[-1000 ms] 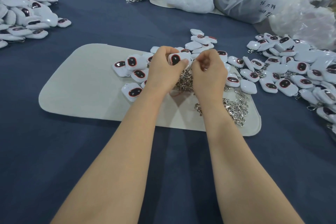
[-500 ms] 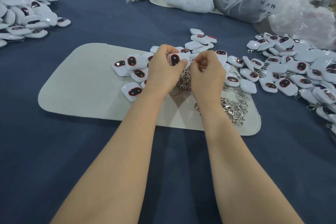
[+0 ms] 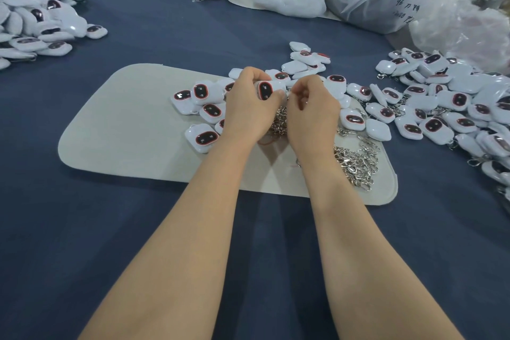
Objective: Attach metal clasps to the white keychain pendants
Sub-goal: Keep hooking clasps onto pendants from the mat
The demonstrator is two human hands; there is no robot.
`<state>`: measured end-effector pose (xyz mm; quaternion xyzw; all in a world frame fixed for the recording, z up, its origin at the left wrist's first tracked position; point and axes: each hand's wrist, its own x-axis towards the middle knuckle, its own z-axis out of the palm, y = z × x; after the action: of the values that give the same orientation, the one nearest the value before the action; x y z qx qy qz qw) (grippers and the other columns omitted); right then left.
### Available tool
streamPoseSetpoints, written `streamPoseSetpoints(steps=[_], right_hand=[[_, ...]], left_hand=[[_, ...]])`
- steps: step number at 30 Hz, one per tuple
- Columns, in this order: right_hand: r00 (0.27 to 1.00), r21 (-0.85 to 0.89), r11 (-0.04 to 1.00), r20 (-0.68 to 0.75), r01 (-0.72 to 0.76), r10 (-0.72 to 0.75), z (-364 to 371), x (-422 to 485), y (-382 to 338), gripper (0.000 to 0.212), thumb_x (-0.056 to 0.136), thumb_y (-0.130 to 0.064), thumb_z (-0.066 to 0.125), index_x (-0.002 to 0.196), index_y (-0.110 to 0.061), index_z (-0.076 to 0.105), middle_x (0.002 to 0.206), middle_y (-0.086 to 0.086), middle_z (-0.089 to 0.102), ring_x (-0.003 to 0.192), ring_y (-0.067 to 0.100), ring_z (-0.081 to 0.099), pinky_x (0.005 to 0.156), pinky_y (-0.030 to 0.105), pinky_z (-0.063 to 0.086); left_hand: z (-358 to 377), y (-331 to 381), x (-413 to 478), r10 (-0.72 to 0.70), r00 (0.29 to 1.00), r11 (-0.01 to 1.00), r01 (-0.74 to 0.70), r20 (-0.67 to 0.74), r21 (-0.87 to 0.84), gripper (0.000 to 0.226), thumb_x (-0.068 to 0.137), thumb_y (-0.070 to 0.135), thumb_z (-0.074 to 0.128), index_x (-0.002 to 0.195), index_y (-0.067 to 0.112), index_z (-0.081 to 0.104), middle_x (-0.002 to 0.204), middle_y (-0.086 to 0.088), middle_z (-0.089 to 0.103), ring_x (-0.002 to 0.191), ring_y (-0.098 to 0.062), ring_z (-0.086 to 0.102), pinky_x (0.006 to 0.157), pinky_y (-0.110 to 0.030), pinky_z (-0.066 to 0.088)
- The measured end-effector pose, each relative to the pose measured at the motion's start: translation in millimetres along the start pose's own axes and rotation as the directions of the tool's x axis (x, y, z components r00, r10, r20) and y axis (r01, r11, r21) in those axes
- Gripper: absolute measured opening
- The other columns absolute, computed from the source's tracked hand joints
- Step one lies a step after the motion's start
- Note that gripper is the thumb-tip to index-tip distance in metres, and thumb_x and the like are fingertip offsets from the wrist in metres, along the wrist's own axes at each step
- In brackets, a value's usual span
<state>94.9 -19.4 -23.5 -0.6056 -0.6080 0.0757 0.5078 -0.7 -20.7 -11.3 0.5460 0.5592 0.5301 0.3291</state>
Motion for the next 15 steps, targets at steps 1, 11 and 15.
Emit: streamPoseSetpoints(steps=[1,11,15], right_hand=[[1.000,-0.017,1.000,0.005,0.010,-0.010,0.2,0.2,0.3,0.009,0.084,-0.001,0.051,0.086,-0.007,0.058,0.079,0.006,0.062,0.075,0.027,0.056,0.072,0.039,0.045],[0.996,-0.036,0.996,0.053,0.079,-0.077,0.6,-1.4,-0.8,0.010,0.083,0.001,0.049,0.086,-0.004,0.057,0.080,0.007,0.061,0.077,0.029,0.054,0.072,0.042,0.043],[0.999,0.123,0.992,0.026,0.022,-0.026,-0.1,-2.4,-6.2,0.013,0.087,-0.001,0.050,0.095,-0.008,0.057,0.086,-0.004,0.058,0.084,0.019,0.056,0.079,0.037,0.048]], left_hand=[[0.2,0.0,-0.1,0.003,1.000,1.000,-0.003,-0.002,0.005,0.023,0.083,0.019,0.068,0.097,0.021,0.049,0.080,0.018,0.048,0.078,-0.008,0.049,0.072,-0.020,0.040],[-0.9,2.5,0.5,0.044,0.999,0.999,-0.044,-0.023,0.027,0.022,0.083,0.014,0.067,0.100,0.019,0.055,0.082,0.018,0.051,0.081,-0.009,0.051,0.068,-0.011,0.039],[-2.2,7.6,2.7,-0.124,0.992,0.970,0.120,-0.005,-0.212,0.019,0.084,0.011,0.066,0.100,0.016,0.056,0.103,-0.002,0.061,0.097,-0.018,0.061,0.090,-0.032,0.052]])
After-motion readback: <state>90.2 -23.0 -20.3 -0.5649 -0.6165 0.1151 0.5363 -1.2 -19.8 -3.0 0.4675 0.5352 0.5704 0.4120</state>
